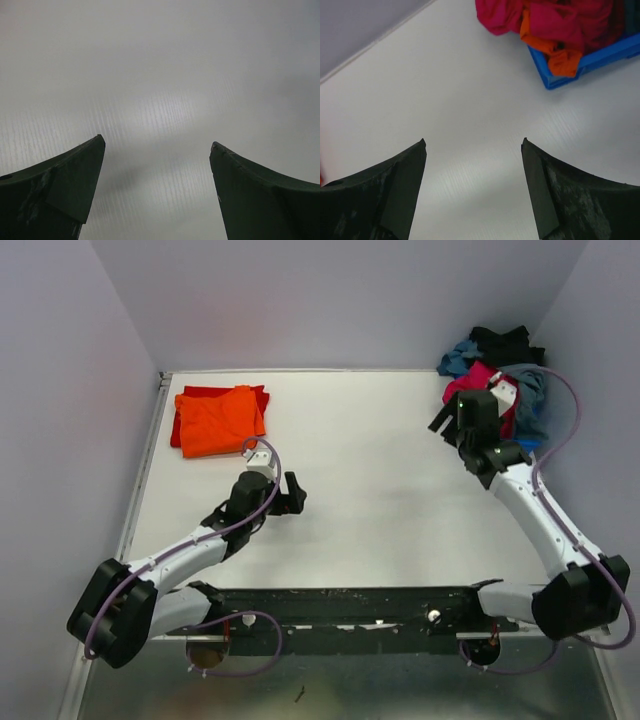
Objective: Fold and stack the t-shirts
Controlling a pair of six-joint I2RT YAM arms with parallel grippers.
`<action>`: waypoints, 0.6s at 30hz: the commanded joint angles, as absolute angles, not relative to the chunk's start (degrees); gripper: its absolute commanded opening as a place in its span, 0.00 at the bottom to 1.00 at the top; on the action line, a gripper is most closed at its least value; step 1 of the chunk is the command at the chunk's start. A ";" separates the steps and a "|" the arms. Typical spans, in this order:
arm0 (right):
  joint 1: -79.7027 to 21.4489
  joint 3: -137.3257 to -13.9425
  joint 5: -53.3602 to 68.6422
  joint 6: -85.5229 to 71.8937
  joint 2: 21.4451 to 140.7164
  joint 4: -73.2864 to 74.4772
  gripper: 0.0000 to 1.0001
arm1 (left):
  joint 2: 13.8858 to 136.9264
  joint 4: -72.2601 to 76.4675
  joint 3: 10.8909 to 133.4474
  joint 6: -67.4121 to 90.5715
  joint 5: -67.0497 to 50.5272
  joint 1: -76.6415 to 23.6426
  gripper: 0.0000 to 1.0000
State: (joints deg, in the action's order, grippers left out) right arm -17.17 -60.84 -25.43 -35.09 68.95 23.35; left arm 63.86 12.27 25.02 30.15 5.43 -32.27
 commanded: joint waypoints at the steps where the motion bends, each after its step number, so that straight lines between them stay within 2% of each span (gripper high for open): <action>1: -10.74 -73.01 -28.30 -34.19 77.41 29.18 0.83 | 63.99 13.62 25.49 30.67 3.34 -32.52 0.99; 5: -5.11 -81.81 -25.76 -33.84 85.50 30.32 0.79 | 63.81 13.80 25.23 30.67 3.25 -32.52 0.99; 12: 2.19 -94.91 -23.21 -34.19 100.97 32.43 0.79 | 64.33 13.89 25.40 30.59 3.08 -32.52 0.99; 18: 5.01 -103.09 -22.06 -32.17 109.68 32.96 0.77 | 65.21 13.97 25.75 30.50 2.46 -32.52 0.99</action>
